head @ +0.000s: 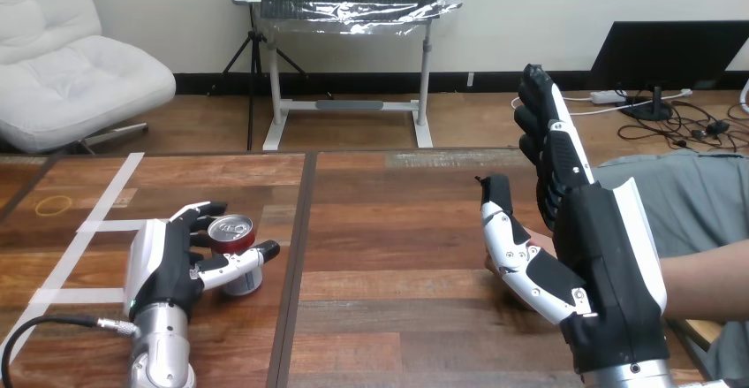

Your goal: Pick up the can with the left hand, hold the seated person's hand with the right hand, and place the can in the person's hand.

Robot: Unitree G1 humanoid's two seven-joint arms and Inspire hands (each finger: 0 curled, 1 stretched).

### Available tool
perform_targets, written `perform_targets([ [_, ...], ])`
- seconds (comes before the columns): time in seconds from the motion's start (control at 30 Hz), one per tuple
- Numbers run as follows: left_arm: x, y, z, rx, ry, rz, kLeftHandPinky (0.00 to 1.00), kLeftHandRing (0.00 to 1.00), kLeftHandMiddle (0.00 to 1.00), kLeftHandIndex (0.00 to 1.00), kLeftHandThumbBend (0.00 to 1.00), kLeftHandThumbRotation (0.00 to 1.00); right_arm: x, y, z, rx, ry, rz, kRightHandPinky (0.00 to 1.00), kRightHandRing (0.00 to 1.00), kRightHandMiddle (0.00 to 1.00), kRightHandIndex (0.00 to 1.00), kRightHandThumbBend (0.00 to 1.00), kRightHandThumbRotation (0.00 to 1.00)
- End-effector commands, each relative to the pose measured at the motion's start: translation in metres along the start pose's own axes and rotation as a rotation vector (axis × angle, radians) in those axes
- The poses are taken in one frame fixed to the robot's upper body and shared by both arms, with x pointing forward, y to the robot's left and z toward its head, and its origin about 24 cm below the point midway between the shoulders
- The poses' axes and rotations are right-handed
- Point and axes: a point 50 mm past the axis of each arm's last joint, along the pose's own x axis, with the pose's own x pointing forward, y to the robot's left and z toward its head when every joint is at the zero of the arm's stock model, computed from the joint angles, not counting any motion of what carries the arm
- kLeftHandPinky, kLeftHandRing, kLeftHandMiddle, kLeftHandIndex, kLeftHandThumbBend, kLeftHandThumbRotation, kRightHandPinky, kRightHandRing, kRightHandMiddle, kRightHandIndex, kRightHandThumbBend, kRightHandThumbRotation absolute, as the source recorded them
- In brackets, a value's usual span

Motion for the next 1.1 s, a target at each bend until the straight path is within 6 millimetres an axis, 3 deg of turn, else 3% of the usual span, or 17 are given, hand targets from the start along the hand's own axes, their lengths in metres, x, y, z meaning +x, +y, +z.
perform_targets([
  [0.0, 0.0183, 0.0052, 0.0343, -0.006, -0.107, 0.018, 0.67, 0.73, 0.75, 0.75, 0.87, 0.32, 0.0081, -0.0024, 0.0162, 0.006, -0.092, -0.011, 1.00, 1.00, 1.00, 0.99, 0.00, 0.00],
  [1.07, 0.0216, 0.0007, 0.0350, 0.040, -0.069, -0.035, 0.67, 0.73, 0.76, 0.76, 0.87, 0.33, 0.0073, -0.0028, 0.0165, -0.002, -0.088, -0.006, 1.00, 1.00, 1.00, 0.98, 0.00, 0.00],
])
